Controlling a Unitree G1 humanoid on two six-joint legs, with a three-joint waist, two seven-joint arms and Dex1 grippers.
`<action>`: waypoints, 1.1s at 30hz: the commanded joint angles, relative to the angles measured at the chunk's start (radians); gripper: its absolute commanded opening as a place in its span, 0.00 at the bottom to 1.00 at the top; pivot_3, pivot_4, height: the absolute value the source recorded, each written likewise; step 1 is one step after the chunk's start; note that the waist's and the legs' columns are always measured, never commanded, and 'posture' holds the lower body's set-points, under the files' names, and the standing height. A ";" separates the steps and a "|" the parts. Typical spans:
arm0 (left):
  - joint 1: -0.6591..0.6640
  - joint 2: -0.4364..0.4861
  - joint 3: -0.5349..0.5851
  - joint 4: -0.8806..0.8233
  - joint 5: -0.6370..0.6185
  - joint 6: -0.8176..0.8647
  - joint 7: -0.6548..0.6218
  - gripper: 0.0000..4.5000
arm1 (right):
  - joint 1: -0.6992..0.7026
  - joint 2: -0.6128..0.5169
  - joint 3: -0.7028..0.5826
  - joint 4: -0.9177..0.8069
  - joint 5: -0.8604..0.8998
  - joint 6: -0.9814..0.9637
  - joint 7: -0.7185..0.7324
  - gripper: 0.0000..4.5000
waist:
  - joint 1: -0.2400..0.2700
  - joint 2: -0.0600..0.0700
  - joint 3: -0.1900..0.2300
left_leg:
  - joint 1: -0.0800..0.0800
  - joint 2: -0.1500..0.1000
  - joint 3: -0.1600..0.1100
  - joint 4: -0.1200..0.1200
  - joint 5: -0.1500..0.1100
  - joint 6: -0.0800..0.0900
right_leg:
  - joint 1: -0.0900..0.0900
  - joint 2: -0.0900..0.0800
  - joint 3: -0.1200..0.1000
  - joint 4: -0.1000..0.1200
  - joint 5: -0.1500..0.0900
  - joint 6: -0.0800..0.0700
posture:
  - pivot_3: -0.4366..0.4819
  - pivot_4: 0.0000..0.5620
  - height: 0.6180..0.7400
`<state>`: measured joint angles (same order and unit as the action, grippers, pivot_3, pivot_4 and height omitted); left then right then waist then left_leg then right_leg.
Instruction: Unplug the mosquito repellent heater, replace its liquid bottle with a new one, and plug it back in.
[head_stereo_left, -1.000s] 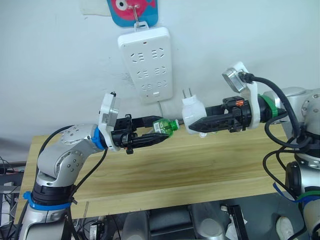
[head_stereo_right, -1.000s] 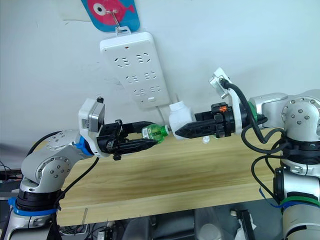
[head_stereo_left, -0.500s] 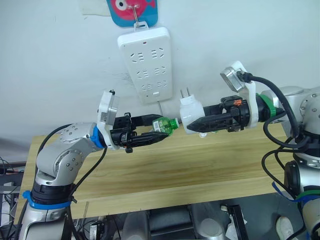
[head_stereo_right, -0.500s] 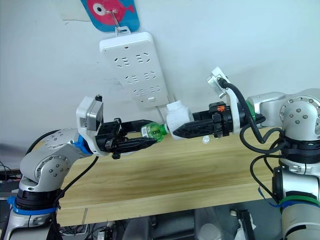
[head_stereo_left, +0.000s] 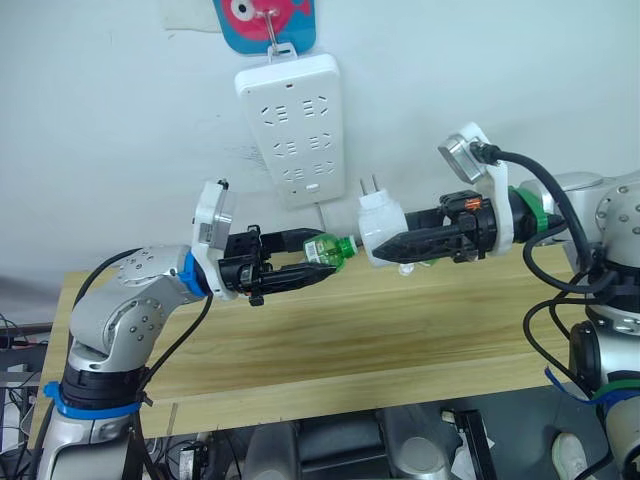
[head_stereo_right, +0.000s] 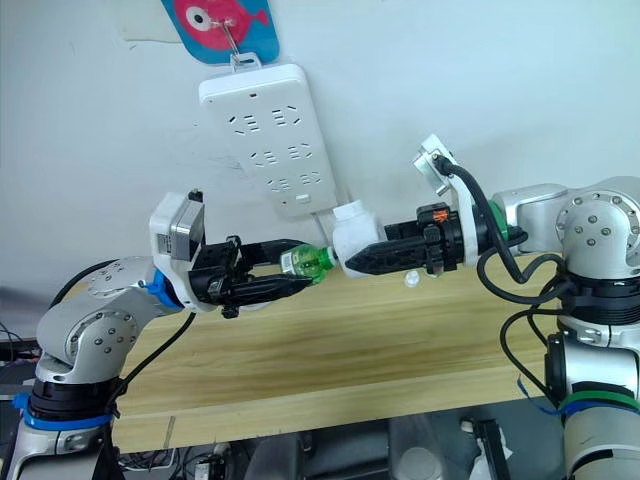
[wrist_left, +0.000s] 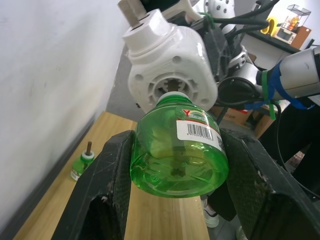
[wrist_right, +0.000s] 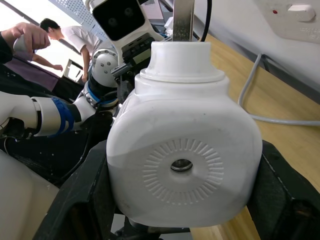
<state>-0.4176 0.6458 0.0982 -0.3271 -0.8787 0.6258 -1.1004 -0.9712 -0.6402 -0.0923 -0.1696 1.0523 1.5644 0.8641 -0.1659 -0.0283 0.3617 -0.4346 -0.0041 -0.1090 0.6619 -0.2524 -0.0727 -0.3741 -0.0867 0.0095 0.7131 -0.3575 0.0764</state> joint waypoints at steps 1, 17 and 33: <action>0.007 0.013 0.026 -0.047 -0.026 -0.001 -0.003 0.51 | -0.013 -0.018 -0.013 -0.011 0.020 -0.017 0.011 0.66 | 0.000 0.000 0.000 | 0.000 0.000 0.000 0.000 0.000 0.000 | 0.000 0.000 0.000 0.000 0.000 0.000 | 0.23 0.53 1.00; -0.006 0.011 0.016 -0.029 -0.010 -0.011 -0.013 0.51 | -0.021 -0.012 0.012 -0.044 0.058 -0.006 0.025 0.66 | 0.000 0.000 0.000 | 0.000 0.000 0.000 0.000 0.000 0.000 | 0.000 0.000 0.000 0.000 0.000 0.000 | 0.22 0.53 1.00; 0.010 0.015 0.020 -0.030 -0.001 -0.018 -0.018 0.51 | -0.041 -0.026 0.021 -0.034 0.075 -0.013 0.041 0.66 | -0.001 0.000 -0.001 | 0.000 0.000 0.000 0.000 0.000 0.000 | 0.000 0.000 0.000 0.001 0.000 0.000 | 0.22 0.52 1.00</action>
<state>-0.4134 0.6537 0.1046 -0.3334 -0.8777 0.6218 -1.1183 -0.9922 -0.6531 -0.0555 -0.1652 1.0843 1.5589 0.8768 -0.1665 -0.0284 0.3611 -0.4346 -0.0041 -0.1091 0.6622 -0.2524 -0.0727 -0.3740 -0.0867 0.0093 0.7140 -0.3575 0.0764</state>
